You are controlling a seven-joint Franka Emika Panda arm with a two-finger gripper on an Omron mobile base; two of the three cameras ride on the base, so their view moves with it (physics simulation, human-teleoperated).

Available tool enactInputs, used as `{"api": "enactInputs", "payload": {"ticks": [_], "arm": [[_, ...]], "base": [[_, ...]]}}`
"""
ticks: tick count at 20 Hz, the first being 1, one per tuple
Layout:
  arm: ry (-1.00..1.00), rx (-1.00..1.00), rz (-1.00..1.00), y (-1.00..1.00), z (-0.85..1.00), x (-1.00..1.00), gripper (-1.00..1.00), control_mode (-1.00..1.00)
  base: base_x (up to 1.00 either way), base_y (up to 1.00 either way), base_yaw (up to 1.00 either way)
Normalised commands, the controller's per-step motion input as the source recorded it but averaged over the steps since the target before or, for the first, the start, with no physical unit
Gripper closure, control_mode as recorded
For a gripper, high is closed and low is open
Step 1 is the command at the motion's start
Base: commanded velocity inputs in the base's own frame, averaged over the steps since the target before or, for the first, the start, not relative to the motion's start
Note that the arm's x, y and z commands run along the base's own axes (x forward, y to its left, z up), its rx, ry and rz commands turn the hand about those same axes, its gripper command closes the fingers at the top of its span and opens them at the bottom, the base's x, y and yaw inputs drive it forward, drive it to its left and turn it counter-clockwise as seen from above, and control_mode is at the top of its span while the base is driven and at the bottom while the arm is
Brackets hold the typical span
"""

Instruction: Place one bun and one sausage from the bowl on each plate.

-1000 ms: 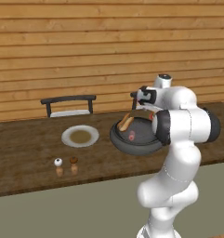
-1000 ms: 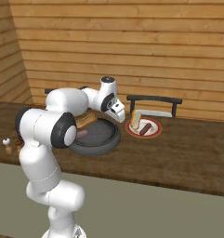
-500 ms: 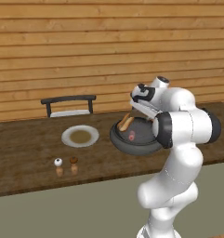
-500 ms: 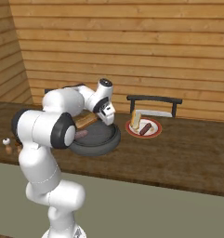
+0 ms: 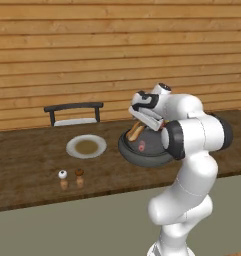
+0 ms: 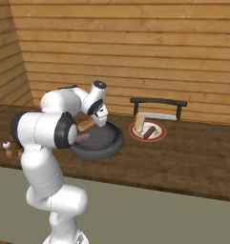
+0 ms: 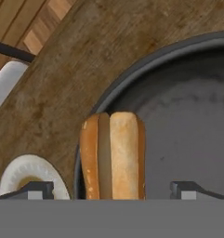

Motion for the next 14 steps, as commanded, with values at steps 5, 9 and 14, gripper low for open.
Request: {"api": "enactInputs", "payload": {"ticks": [5,9,14], "arm": [[0.0,0.0,0.0,0.14,-0.16,0.0,-1.0,-1.0],[-0.07,0.02,0.0,0.0,-0.31,0.0,-1.0,-1.0],[-0.08,0.03,0.0,0.0,-0.31,0.0,-1.0,-1.0]], "base": [[0.0,0.0,0.0],[0.0,0.0,0.0],[0.0,0.0,0.0]]}}
